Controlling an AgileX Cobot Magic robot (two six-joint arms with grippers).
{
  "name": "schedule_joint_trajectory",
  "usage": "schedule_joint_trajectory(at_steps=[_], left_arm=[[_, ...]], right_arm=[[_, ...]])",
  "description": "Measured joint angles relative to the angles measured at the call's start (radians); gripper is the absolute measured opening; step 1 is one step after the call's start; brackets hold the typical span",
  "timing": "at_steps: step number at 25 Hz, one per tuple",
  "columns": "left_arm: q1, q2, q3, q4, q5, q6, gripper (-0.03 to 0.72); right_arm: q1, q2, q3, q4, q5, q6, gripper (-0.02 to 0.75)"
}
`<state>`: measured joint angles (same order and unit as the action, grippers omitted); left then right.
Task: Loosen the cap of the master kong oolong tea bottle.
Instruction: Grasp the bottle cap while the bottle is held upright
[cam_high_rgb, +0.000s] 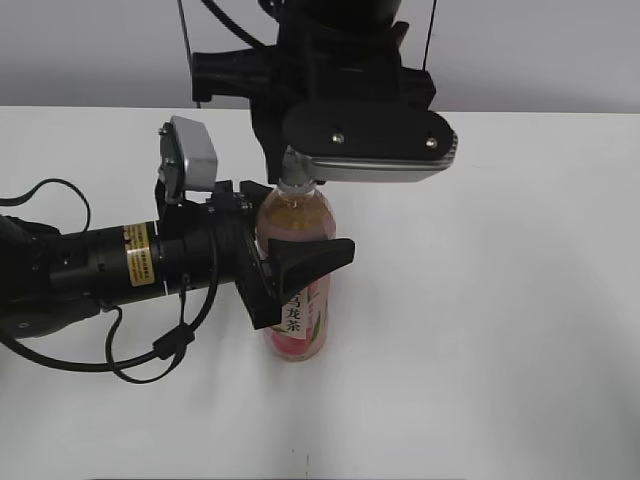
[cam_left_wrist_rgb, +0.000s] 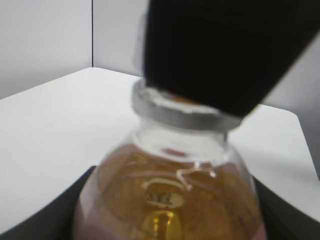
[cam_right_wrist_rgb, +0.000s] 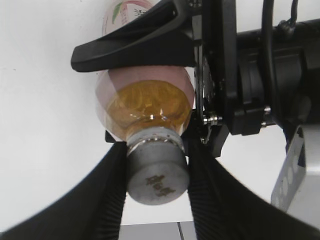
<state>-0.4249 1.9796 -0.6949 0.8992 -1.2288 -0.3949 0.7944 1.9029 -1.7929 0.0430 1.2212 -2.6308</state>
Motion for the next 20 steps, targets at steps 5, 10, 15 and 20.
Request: schedule_joint_trajectory(at_steps=[5,10,15,20], left_arm=[[-0.001,0.0,-0.001,0.0,-0.002,0.0,0.447],[-0.001,0.0,-0.001,0.0,-0.002,0.0,0.447],[-0.001,0.0,-0.001,0.0,-0.002,0.0,0.447],[-0.001,0.0,-0.001,0.0,0.0,0.003,0.447]], right_arm=[[0.0,-0.001,0.001,0.0,0.001,0.0,0.281],[0.0,-0.001,0.001,0.001,0.002,-0.005,0.279],[0.0,-0.001,0.001,0.014,0.002,-0.102,0.279],[0.0,0.0,0.001,0.031,0.002,-0.213,0.279]])
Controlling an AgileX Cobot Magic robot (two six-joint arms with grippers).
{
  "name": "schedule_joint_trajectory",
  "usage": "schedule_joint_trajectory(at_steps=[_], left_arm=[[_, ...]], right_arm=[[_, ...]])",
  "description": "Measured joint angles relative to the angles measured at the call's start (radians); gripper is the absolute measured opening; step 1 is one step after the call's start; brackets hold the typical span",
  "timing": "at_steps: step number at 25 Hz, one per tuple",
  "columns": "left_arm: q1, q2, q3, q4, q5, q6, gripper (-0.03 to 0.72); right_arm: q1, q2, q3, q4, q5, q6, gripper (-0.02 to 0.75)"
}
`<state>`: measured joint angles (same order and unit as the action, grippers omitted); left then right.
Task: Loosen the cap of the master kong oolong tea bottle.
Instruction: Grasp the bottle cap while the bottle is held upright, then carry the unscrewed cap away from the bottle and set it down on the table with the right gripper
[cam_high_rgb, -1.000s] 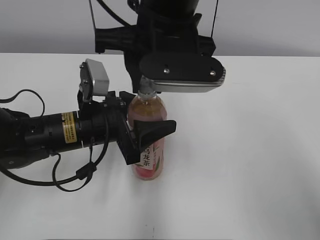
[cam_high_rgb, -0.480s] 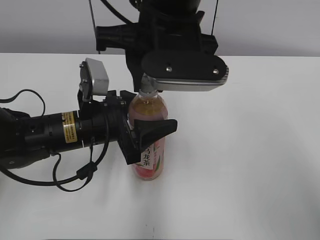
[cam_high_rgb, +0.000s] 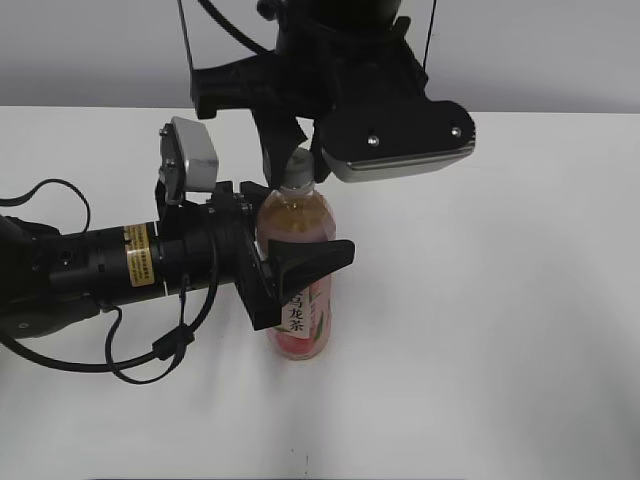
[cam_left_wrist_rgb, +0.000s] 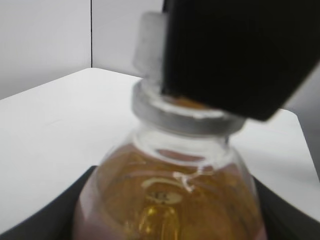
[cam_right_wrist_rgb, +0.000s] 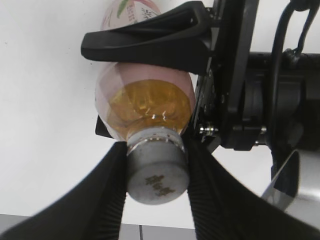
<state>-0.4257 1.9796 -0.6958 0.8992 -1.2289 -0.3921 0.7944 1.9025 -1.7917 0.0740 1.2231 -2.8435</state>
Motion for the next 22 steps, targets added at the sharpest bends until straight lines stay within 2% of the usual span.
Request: schedule_joint_trajectory(at_steps=[17,22], left_arm=[[0.0,0.004,0.001,-0.002,0.007,-0.003,0.447],[0.0,0.004,0.001,-0.002,0.007,-0.003,0.447]], right_arm=[[0.0,-0.045,-0.005,0.009,-0.001,0.138,0.275],[-0.015,-0.045,-0.005,-0.003,-0.001,0.347,0.274]])
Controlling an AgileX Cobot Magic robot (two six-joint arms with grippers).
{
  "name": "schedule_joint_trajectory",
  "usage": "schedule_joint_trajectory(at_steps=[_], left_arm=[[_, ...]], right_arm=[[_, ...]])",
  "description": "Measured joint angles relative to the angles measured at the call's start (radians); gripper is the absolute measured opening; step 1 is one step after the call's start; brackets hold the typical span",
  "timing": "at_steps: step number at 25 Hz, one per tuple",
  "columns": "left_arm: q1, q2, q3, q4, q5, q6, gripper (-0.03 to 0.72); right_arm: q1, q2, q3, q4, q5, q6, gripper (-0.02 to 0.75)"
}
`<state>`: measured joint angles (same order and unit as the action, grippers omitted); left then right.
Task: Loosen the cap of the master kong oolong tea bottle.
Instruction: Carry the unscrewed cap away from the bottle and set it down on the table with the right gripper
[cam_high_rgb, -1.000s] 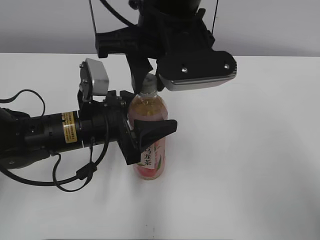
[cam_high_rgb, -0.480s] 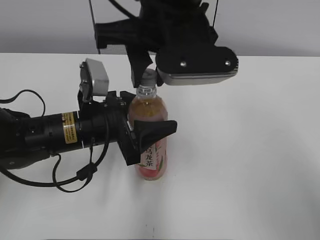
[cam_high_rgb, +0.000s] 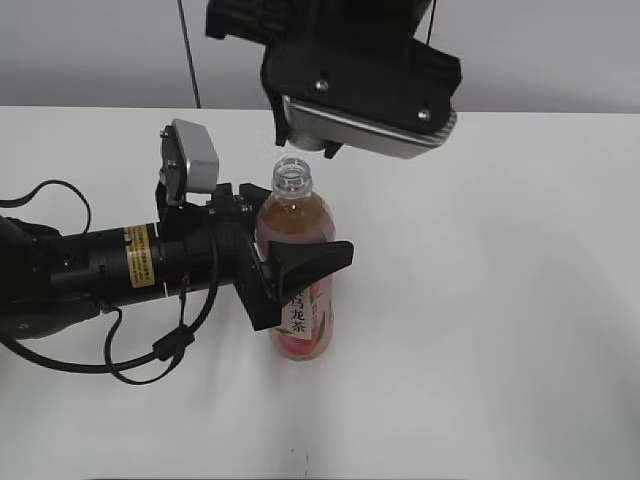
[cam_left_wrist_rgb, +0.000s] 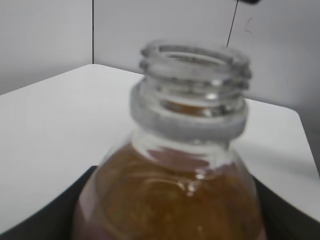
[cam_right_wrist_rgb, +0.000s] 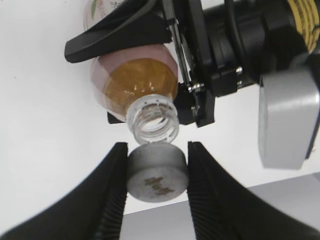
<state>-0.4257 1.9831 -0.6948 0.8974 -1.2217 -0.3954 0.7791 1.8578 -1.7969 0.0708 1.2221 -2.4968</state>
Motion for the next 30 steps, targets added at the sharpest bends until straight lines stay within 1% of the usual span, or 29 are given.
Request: schedule_joint_trajectory(at_steps=[3,6,9,13,18,20,23,25,30], left_arm=[[0.0,0.0,0.0,0.0,0.0,0.0,0.447],[0.0,0.0,0.0,0.0,0.0,0.0,0.447],[0.0,0.0,0.0,0.0,0.0,0.0,0.447],[0.0,0.0,0.0,0.0,0.0,0.0,0.447],[0.0,0.0,0.0,-0.003,0.0,0.0,0.447],[0.0,0.0,0.0,-0.006,0.0,0.0,0.447],[0.0,0.0,0.0,-0.009,0.0,0.0,0.447],[0.0,0.0,0.0,-0.01,0.0,0.0,0.447],[0.0,0.0,0.0,-0.012,0.0,-0.002,0.447]], right_arm=[[-0.033,-0.003,0.0,-0.034,0.0,0.219,0.274],[-0.089,-0.003,0.003,-0.071,0.0,0.546,0.274],[-0.158,-0.004,0.039,-0.117,-0.002,0.819,0.274],[-0.269,-0.001,0.131,-0.129,-0.002,1.057,0.274],[-0.367,0.044,0.214,-0.104,-0.002,1.398,0.274],[-0.392,0.072,0.25,-0.097,-0.003,1.576,0.274],[-0.412,0.111,0.313,-0.095,-0.015,1.791,0.274],[-0.416,0.131,0.365,-0.094,-0.022,1.882,0.274],[-0.416,0.14,0.499,-0.087,-0.155,2.051,0.274]])
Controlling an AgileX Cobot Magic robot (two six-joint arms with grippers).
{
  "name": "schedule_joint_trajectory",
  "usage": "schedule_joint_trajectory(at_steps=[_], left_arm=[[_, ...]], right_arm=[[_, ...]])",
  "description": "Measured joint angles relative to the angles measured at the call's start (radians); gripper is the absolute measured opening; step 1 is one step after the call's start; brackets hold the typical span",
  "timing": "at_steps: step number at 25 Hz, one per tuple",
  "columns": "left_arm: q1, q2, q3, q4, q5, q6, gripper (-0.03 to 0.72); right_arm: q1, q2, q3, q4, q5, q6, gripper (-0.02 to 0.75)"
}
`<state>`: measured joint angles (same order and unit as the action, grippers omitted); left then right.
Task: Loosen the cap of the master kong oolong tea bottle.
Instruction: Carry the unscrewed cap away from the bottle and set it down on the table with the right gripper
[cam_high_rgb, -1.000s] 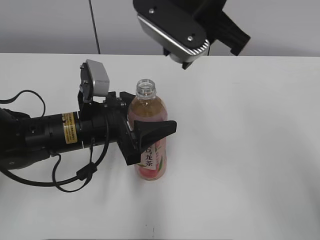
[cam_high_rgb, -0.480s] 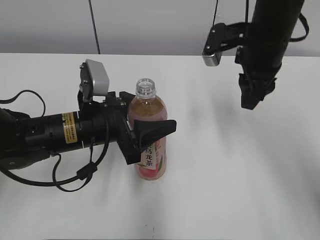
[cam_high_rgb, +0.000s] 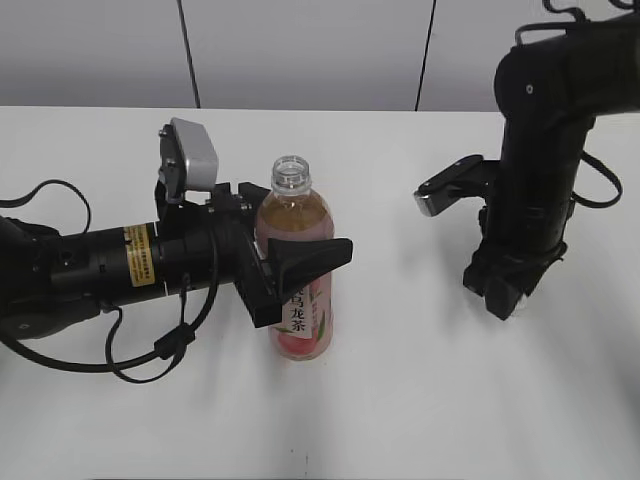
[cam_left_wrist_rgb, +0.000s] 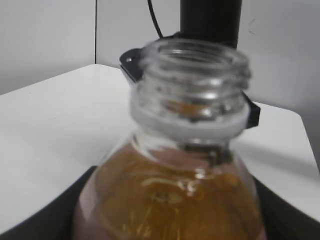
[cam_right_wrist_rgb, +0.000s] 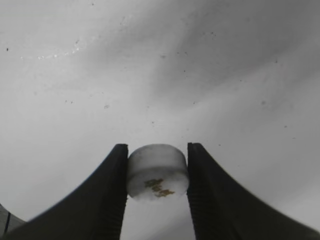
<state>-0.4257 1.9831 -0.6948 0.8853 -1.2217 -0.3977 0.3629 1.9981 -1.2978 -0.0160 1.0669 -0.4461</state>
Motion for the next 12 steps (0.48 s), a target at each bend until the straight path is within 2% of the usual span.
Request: schedule_joint_trajectory(at_steps=[7,9,12], left_arm=[[0.0,0.0,0.0,-0.002,0.0,-0.001,0.447],[0.0,0.0,0.0,-0.003,0.0,-0.002,0.447],[0.0,0.0,0.0,-0.003,0.0,-0.002,0.447]], right_arm=[[0.0,0.035,0.084,0.016,-0.15,0.105,0.293],[0.0,0.047,0.085,0.039,-0.15,0.112,0.374],[0.0,0.043,0.085,0.049,-0.147,0.152,0.575]])
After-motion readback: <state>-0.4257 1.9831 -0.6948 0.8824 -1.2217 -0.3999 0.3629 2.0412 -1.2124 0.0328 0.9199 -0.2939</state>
